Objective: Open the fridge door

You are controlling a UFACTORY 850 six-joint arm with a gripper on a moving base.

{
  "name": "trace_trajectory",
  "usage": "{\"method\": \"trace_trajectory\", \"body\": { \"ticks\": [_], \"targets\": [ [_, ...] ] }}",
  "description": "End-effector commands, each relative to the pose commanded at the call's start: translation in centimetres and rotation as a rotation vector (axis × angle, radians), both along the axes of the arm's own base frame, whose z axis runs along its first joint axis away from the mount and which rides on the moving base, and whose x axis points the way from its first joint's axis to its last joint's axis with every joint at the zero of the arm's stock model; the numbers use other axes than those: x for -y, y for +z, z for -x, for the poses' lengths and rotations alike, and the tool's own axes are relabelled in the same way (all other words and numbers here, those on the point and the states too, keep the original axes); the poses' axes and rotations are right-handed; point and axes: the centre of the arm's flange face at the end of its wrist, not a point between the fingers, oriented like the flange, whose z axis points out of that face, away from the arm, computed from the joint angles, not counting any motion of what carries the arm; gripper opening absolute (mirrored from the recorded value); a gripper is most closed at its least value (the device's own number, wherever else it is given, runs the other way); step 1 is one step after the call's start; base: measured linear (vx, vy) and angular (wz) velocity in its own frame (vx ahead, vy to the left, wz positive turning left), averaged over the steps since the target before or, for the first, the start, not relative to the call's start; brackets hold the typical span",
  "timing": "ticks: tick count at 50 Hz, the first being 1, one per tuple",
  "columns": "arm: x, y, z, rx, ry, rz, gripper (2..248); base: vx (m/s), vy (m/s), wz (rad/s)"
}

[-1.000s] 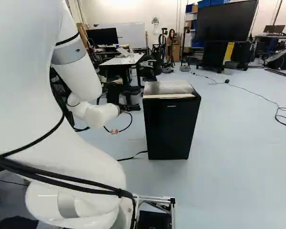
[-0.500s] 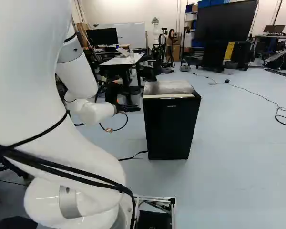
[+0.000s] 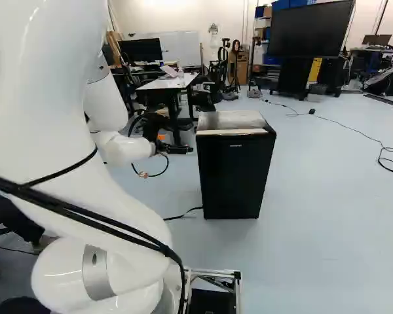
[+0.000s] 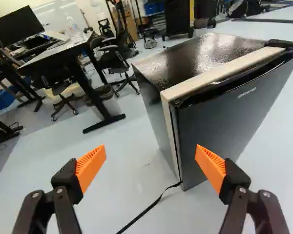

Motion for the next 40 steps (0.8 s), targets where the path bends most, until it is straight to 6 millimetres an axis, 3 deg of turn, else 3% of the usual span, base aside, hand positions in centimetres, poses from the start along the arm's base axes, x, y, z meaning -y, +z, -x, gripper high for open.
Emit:
{"method": "trace_trajectory", "body": {
  "ticks": [29,40],
  "targets": [
    [-2.7,-0.3,-2.2,0.009,-0.179,-0.071,247,0.000,0.000,0.000],
    [-3.6,-1.3,-3.5,-0.001,-0.260,-0.085,247,0.000,0.000,0.000]
  ]
}}
